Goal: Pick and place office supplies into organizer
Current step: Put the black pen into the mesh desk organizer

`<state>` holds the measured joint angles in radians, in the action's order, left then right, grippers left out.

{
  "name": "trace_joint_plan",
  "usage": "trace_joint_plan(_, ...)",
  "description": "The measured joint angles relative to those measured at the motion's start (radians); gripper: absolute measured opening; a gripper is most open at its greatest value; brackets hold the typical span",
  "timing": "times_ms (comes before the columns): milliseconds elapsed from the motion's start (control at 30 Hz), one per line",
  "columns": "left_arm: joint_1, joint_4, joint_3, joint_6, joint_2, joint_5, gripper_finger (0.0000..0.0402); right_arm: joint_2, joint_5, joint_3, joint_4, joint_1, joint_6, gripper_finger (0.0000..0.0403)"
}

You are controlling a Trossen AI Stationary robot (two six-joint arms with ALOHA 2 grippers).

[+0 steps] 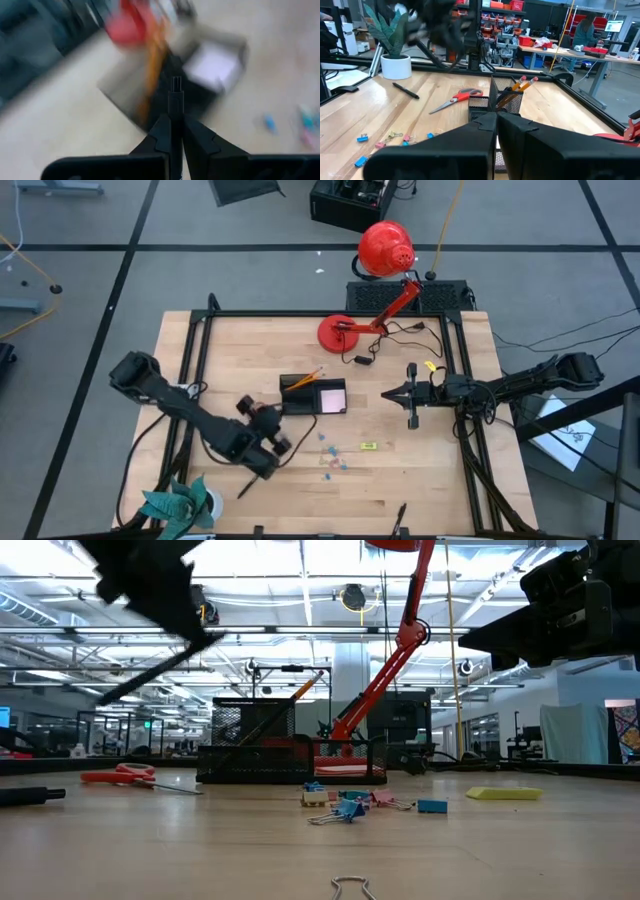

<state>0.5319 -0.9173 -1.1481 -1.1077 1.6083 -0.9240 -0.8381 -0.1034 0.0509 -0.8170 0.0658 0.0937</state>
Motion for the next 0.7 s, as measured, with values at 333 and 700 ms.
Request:
trace_joint_plan(333, -0.14, 0.146, -0.002, 0.258, -0.117, -0.326, 0.0025, 0.0, 0.0, 0.0, 0.0, 0.0, 0.0, 0.0009)
trace_joint_plan(700, -0.382, 0.754, 0.123, 0.859, -0.098, 0.066, 0.0029, 0.0, 0.0, 0.0, -0.014, 0.0, 0.0, 0.0009)
